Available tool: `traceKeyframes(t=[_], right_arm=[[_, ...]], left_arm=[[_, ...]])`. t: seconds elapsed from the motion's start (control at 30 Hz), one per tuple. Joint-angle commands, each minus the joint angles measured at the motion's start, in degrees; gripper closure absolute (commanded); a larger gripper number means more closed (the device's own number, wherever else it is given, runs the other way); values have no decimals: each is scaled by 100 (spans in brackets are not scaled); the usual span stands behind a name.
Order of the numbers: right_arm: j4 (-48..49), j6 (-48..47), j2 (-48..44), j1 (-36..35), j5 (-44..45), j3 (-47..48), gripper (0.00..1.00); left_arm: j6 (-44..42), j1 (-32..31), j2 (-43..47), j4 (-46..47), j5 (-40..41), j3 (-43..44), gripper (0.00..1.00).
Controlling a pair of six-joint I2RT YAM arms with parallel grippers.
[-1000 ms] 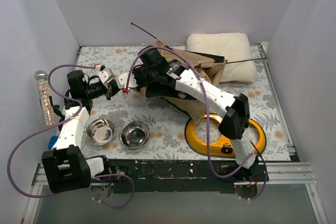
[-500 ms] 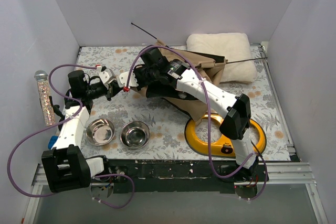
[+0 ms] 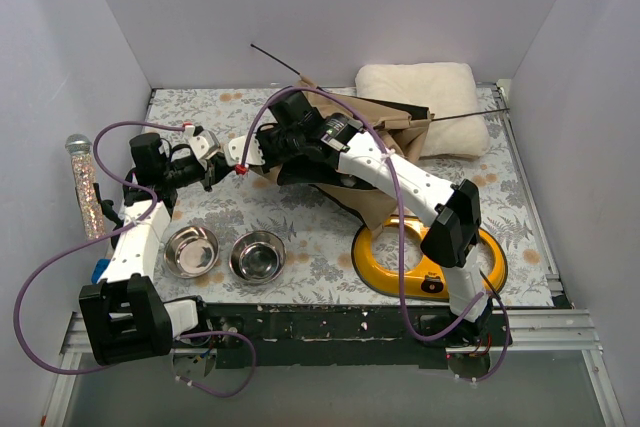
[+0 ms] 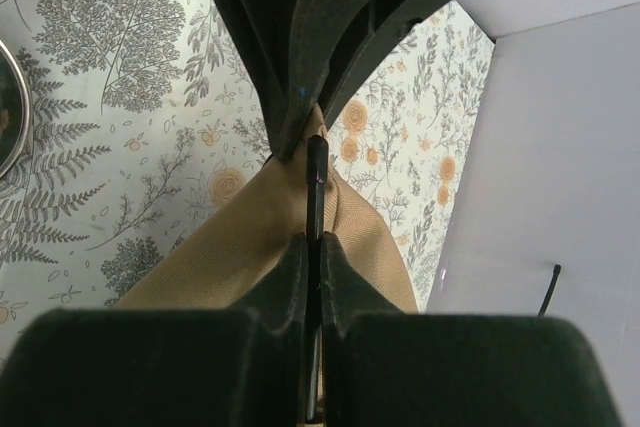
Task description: Set up the pet tent
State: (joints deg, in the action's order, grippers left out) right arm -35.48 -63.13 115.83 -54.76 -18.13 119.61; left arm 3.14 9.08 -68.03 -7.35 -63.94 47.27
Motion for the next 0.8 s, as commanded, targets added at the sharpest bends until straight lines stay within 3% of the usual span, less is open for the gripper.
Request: traceKeyframes(t=[0.0, 0.77], right_arm=[[-20, 249, -105, 80, 319, 378, 99], [-231, -32, 62, 45, 494, 255, 99]], left_arm=[[-191, -3, 150, -29, -83, 169, 100], [-261, -12, 185, -47, -110, 160, 100]])
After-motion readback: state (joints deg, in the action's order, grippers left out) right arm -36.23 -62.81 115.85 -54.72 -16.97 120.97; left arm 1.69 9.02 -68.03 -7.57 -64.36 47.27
